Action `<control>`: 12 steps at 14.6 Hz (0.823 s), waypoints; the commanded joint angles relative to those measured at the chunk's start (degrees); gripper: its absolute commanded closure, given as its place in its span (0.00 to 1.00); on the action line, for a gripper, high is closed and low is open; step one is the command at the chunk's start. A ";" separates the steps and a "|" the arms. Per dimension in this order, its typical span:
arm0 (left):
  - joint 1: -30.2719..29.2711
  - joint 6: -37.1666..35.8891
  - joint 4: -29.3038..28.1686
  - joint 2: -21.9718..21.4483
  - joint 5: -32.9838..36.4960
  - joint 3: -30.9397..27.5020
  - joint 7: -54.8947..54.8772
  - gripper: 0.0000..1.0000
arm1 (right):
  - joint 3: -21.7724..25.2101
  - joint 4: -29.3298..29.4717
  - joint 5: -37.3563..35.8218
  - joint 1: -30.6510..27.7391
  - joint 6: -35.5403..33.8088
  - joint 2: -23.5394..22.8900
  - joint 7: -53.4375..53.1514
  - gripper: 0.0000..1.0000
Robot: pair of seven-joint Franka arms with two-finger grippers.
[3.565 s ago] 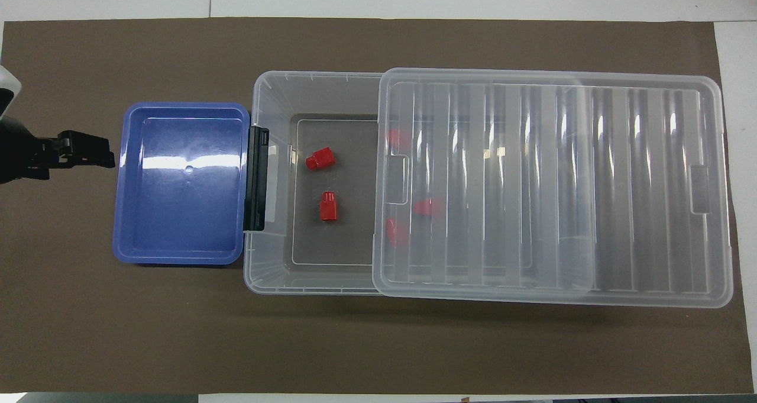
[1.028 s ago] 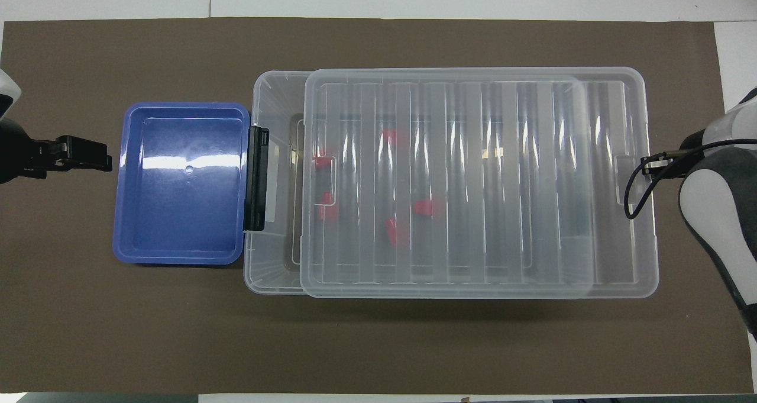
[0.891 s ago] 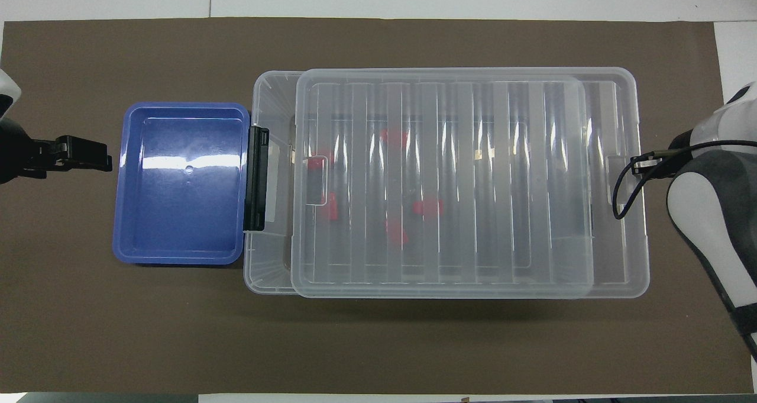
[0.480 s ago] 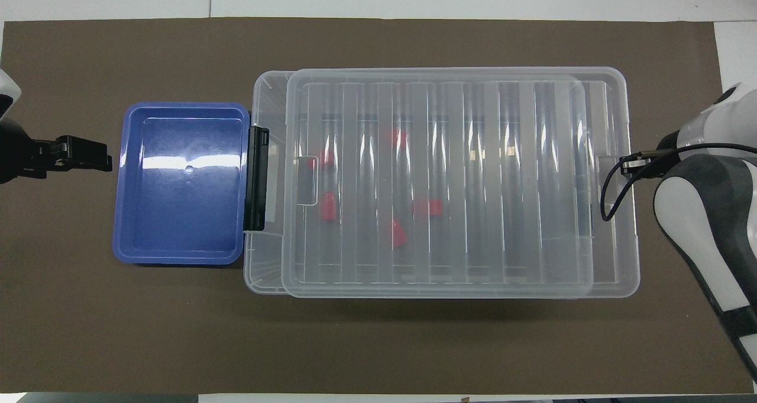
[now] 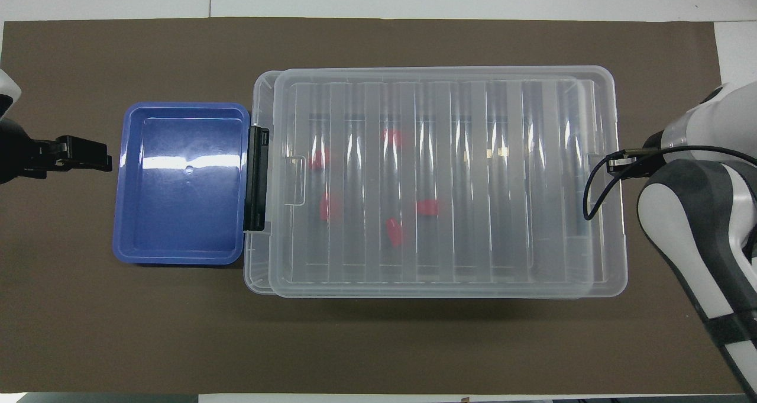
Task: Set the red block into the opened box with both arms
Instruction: 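Slide the clear lid back over the box with the right gripper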
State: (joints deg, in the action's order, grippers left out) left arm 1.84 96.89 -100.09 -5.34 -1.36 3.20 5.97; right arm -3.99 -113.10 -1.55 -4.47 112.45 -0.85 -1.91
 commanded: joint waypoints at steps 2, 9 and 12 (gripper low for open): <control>-0.70 -0.74 0.16 -0.02 0.22 0.32 -0.52 0.00 | -2.59 -2.03 0.85 -0.28 2.42 0.15 -3.79 1.00; -0.70 -0.74 0.16 -0.02 0.22 0.32 -0.52 0.00 | -3.39 -1.86 0.94 -0.36 2.34 0.06 -5.12 1.00; -0.70 -0.74 0.16 -0.02 0.22 0.32 -0.52 0.00 | -3.04 2.42 0.94 -0.72 -1.50 -1.34 -3.81 1.00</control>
State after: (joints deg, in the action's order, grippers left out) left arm 1.84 96.89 -100.09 -5.34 -1.36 3.20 5.97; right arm -6.50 -113.02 -1.45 -4.50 112.54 -0.84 -6.15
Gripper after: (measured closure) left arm 0.000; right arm 0.991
